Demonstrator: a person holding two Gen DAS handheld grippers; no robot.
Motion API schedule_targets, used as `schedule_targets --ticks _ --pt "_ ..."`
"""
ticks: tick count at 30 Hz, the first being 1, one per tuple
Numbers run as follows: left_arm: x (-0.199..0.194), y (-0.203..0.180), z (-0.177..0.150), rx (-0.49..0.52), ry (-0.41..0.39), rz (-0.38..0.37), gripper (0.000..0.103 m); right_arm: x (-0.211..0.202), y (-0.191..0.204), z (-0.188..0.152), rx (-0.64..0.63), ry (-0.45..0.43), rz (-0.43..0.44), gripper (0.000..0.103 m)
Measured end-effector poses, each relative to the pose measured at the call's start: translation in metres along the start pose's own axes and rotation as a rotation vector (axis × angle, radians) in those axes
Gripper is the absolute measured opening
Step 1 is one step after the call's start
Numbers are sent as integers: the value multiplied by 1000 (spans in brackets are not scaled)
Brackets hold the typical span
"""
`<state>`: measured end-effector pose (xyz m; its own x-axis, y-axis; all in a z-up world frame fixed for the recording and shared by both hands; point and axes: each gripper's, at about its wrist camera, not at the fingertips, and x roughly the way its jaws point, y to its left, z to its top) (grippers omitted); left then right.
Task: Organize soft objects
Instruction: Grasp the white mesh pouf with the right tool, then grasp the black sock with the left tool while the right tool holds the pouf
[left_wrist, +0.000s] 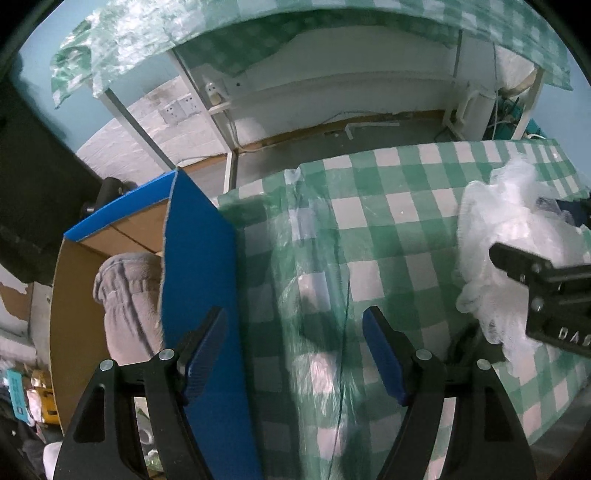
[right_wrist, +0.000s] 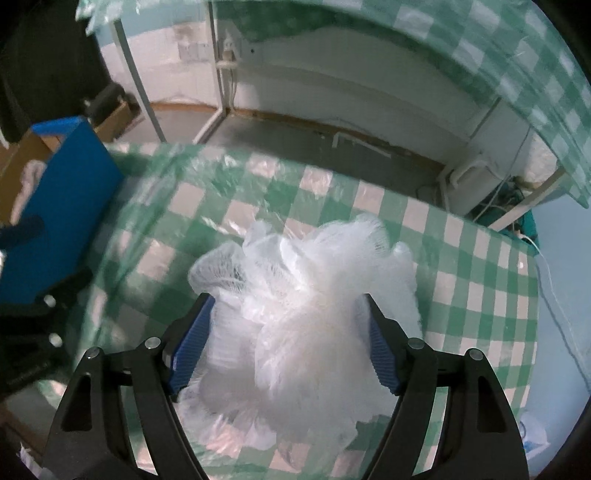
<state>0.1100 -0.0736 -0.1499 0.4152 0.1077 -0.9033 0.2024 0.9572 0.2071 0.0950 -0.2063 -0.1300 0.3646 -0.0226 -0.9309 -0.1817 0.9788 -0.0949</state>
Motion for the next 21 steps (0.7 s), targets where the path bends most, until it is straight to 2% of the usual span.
schedule_targets --ticks 10,21 --pt "20 -13 4 24 47 -24 76 41 -22 -9 4 120 -107 87" --pt "20 -39 5 86 55 -51 76 56 -50 -37 53 216 -131 89"
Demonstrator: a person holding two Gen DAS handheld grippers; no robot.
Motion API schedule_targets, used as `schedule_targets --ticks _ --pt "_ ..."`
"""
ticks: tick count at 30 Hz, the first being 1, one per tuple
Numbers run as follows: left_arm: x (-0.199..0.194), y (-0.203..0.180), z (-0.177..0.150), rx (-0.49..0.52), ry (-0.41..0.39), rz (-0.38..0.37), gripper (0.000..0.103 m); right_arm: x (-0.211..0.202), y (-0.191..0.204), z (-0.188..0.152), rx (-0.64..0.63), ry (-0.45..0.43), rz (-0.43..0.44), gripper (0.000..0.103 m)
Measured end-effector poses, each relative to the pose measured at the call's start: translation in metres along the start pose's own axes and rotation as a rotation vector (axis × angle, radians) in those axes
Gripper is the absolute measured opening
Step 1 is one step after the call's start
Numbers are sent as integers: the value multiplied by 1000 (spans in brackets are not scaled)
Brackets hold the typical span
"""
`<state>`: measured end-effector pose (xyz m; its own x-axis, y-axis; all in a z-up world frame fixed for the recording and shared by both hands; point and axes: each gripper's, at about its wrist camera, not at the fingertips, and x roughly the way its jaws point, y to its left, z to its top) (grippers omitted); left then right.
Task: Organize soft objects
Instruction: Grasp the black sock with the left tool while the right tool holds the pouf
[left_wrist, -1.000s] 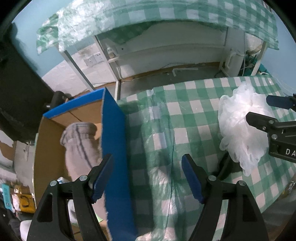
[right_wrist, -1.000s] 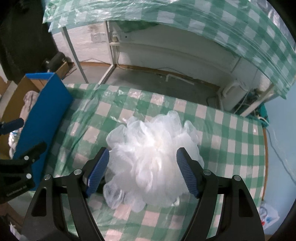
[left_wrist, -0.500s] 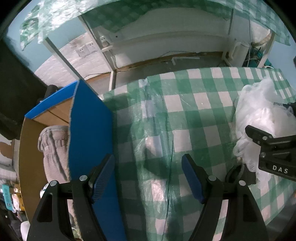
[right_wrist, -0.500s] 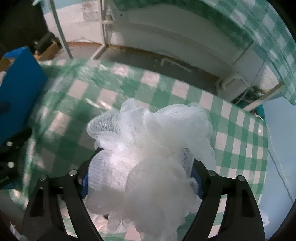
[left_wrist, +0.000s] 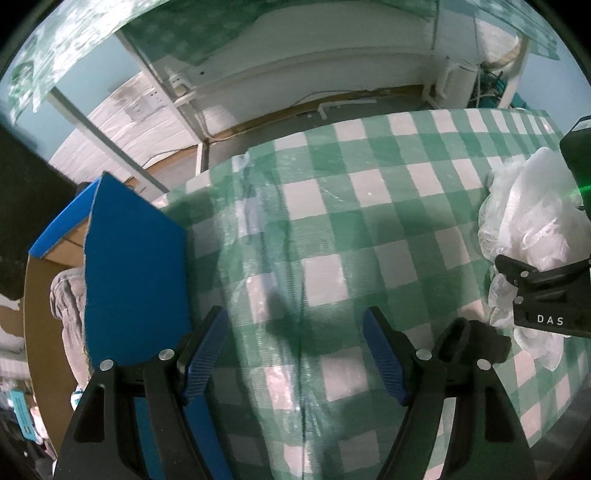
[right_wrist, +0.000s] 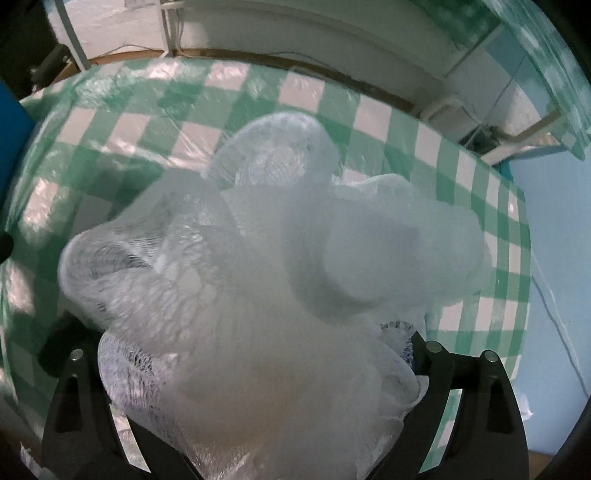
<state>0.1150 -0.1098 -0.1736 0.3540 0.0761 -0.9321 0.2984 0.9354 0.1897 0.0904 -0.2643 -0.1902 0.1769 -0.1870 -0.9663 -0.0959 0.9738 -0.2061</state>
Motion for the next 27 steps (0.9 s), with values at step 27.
schedule_targets --ticks 27 --pt "-24 -86 -11 199 2 -154 83 -58 -28 -72 87 -111 109 51"
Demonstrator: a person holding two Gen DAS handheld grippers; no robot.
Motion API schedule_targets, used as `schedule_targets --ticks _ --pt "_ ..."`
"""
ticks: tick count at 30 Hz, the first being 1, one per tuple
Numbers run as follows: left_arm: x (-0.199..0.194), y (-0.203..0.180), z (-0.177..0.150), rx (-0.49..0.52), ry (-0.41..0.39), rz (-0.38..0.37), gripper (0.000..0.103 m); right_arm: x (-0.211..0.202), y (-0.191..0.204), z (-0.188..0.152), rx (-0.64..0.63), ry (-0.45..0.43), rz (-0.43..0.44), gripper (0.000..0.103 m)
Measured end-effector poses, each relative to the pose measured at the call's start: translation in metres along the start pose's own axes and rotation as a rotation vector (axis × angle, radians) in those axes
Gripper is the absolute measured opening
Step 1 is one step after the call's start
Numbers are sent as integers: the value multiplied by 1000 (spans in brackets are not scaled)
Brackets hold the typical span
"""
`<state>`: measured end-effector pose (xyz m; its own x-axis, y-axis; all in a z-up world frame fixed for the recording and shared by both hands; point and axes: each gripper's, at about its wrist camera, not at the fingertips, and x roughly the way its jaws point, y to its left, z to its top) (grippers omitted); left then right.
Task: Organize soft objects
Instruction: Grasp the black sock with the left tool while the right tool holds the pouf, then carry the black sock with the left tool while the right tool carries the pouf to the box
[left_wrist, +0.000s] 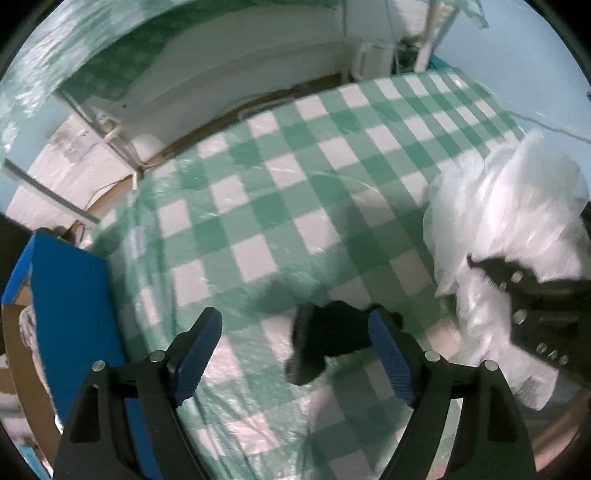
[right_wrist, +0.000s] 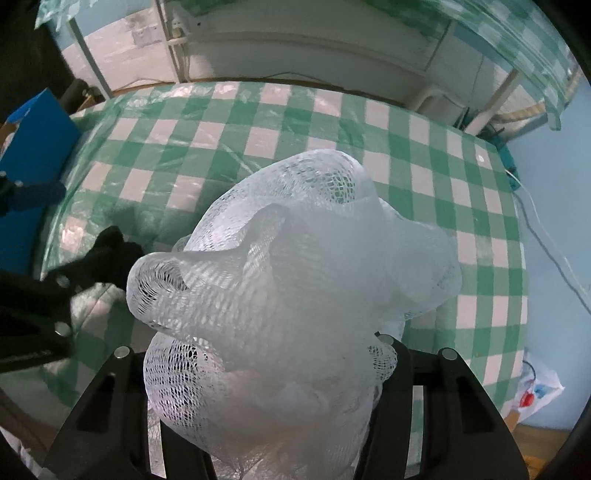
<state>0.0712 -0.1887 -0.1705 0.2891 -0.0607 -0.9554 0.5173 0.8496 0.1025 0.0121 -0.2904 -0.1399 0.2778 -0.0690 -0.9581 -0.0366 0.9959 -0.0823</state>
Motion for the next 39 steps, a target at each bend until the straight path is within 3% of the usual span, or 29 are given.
schedule_targets --ticks 11,13,19,39 --pt "42 -38 -1 88 92 7 81 3 -20 -7 44 1 29 51" --pt "42 -39 0 90 95 -12 65 4 -22 -7 46 -4 35 51" --pt "38 -46 -5 117 61 -4 50 2 -23 -8 47 -20 46 51" --pt "-32 -24 -10 32 -70 57 48 -45 -6 1 17 -126 65 51"
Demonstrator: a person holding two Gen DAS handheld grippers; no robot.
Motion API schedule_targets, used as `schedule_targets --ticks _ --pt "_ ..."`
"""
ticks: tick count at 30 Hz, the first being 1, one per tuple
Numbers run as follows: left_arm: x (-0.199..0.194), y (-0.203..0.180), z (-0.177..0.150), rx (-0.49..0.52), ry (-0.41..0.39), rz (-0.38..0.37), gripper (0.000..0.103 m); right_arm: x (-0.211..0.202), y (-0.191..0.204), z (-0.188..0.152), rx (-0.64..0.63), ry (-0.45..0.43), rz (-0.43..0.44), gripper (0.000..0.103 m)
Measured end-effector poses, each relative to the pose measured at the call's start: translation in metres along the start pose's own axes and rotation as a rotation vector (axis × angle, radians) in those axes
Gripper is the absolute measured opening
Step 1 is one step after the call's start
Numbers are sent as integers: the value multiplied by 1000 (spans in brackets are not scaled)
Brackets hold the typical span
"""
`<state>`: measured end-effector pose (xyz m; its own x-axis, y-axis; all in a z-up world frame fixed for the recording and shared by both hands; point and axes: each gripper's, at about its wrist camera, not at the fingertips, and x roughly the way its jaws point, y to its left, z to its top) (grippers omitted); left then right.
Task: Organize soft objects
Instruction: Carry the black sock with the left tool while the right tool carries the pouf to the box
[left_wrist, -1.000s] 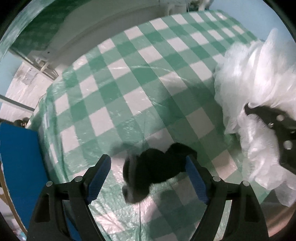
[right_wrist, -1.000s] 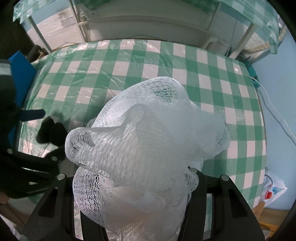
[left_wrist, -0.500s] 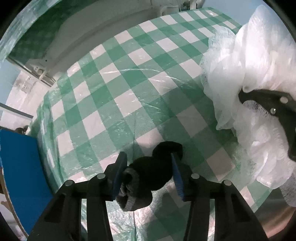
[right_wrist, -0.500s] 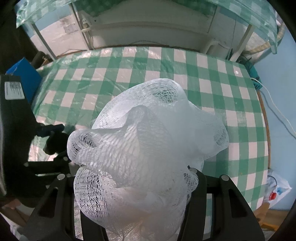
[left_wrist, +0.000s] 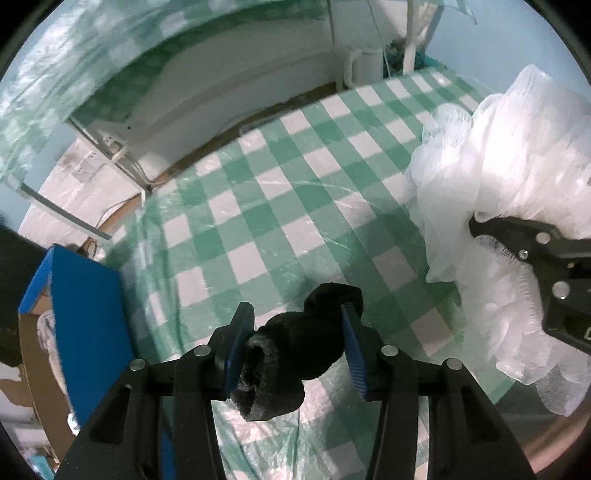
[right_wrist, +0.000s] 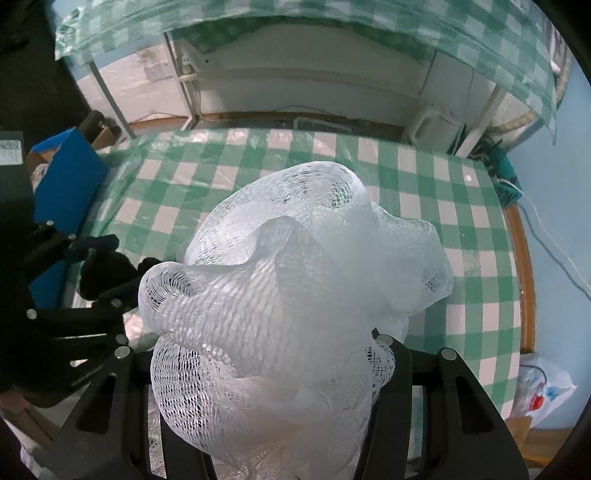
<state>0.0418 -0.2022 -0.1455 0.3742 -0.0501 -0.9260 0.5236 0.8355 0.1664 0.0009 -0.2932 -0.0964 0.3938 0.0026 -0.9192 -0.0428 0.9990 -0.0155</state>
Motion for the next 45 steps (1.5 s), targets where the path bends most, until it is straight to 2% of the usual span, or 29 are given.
schedule_targets --ticks 14,34,45 --pt "-53 37 -12 -38 -104 59 48 -37 37 14 -77 -72 18 51" --pt "-94 92 -43 -143 -155 98 48 -61 95 31 -189 -131 39 51" --pt "-103 121 -62 -182 -165 129 48 -65 135 46 -241 -147 72 51"
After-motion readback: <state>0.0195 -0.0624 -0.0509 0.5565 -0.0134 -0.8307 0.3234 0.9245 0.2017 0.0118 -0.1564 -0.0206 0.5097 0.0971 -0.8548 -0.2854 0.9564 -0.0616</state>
